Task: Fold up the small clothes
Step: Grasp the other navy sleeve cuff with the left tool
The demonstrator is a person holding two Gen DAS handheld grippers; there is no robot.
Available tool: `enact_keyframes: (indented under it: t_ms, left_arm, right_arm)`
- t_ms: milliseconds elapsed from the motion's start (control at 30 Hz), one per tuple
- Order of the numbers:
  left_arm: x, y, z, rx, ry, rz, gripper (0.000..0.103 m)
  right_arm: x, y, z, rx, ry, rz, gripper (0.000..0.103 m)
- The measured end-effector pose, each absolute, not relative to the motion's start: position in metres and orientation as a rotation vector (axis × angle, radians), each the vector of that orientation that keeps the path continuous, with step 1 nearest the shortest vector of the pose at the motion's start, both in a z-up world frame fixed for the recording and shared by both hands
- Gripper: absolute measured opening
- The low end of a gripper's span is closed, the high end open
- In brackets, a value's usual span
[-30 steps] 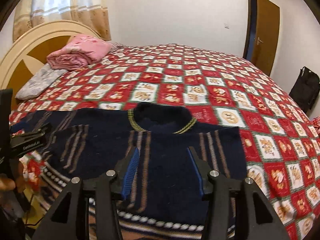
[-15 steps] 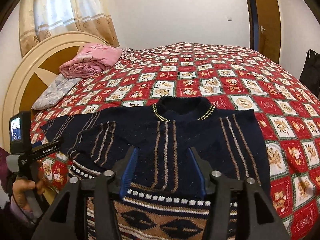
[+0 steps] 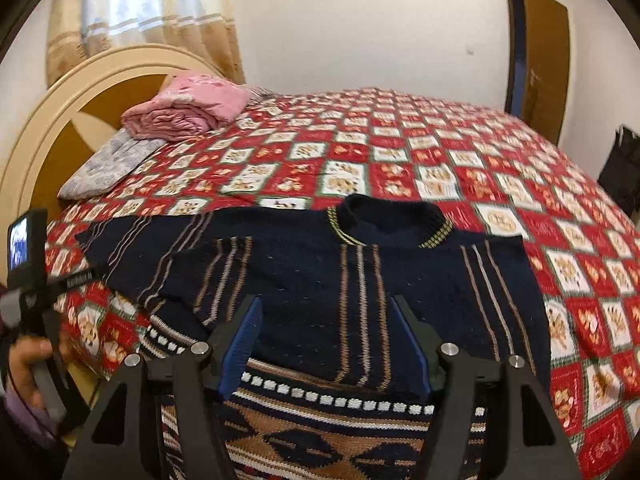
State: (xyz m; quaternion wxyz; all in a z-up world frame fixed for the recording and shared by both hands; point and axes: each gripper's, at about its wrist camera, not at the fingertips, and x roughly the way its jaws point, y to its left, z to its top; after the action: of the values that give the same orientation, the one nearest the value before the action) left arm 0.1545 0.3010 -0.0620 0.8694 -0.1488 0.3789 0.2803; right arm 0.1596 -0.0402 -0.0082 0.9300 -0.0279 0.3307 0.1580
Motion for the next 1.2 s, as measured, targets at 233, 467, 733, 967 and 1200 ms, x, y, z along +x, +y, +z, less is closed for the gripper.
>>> enact_keyframes:
  t_ms: [233, 467, 733, 967, 1200]
  left_arm:
    - [0.14, 0.401, -0.051, -0.683, 0.619, 0.648, 0.1]
    - [0.171, 0.461, -0.069, -0.741, 0.645, 0.729, 0.088]
    - [0.186, 0.47, -0.098, -0.784, 0.696, 0.775, 0.088]
    - [0.194, 0.466, -0.1, -0.696, 0.712, 0.757, 0.088]
    - [0.197, 0.467, -0.1, -0.651, 0.688, 0.764, 0.083]
  right_arm:
    - [0.158, -0.036, -0.011, -0.045, 0.692, 0.344, 0.066]
    - [0.156, -0.042, -0.01, -0.028, 0.693, 0.32, 0.066]
    - [0.16, -0.039, -0.014, -0.043, 0.709, 0.307, 0.066]
    - [0.167, 0.005, -0.027, -0.114, 0.761, 0.435, 0.066]
    - [0.167, 0.016, -0.035, -0.126, 0.767, 0.443, 0.066]
